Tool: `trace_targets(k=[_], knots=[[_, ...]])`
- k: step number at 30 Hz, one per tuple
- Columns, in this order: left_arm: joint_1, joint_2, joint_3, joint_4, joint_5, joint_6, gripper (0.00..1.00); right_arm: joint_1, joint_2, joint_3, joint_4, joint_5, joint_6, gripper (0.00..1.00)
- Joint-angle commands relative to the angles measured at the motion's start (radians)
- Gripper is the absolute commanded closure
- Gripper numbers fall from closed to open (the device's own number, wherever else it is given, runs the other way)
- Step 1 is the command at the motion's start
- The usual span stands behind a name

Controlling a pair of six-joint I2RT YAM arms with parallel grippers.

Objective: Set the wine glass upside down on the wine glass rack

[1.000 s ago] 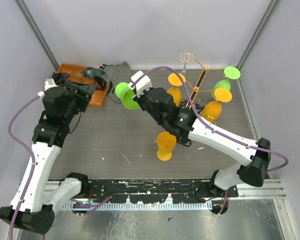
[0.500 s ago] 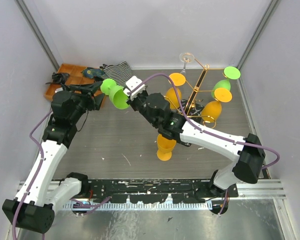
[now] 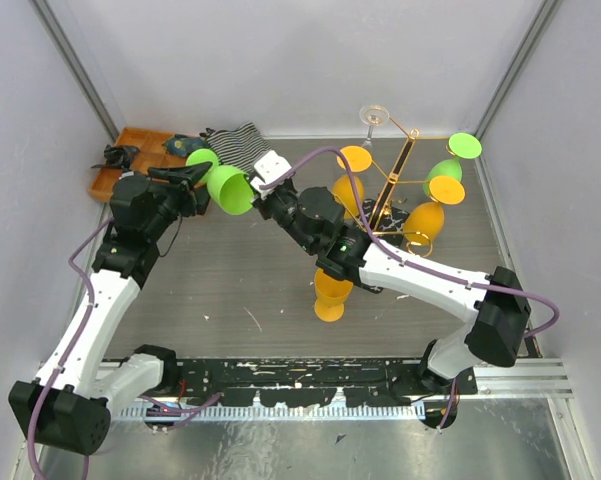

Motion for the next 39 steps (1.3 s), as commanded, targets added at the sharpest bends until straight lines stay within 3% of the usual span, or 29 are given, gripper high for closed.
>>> trace_targets(k=[1, 7, 12, 16, 22, 30, 35, 39], knots=[[-0.002, 0.017, 0.005, 0.063, 0.019, -0.009, 0.44, 0.008, 0.012, 0.021, 0.083, -0.050, 0.025, 0.99], [-0.003, 0.052, -0.004, 0.114, 0.036, -0.018, 0.63, 0.016, 0.035, 0.033, 0.079, -0.056, 0.031, 0.99], [-0.002, 0.080, -0.003, 0.152, 0.052, -0.023, 0.85, 0.018, 0.039, 0.044, 0.075, -0.041, 0.011, 0.99], [-0.002, 0.098, 0.001, 0.165, 0.054, -0.020, 0.96, 0.018, 0.038, 0.052, 0.055, -0.027, 0.004, 0.96], [0.001, 0.132, 0.021, 0.195, 0.058, 0.017, 1.00, 0.018, 0.024, 0.056, 0.026, -0.003, -0.003, 0.76], [0.036, 0.184, 0.099, 0.287, 0.060, 0.216, 1.00, 0.018, -0.012, 0.073, -0.091, 0.082, -0.017, 0.46], [0.061, 0.214, 0.189, 0.316, 0.091, 0.536, 1.00, 0.018, -0.054, 0.083, -0.240, 0.132, -0.039, 0.20], [0.061, 0.221, 0.230, 0.337, 0.124, 0.793, 1.00, 0.017, -0.096, 0.116, -0.374, 0.167, -0.061, 0.10]])
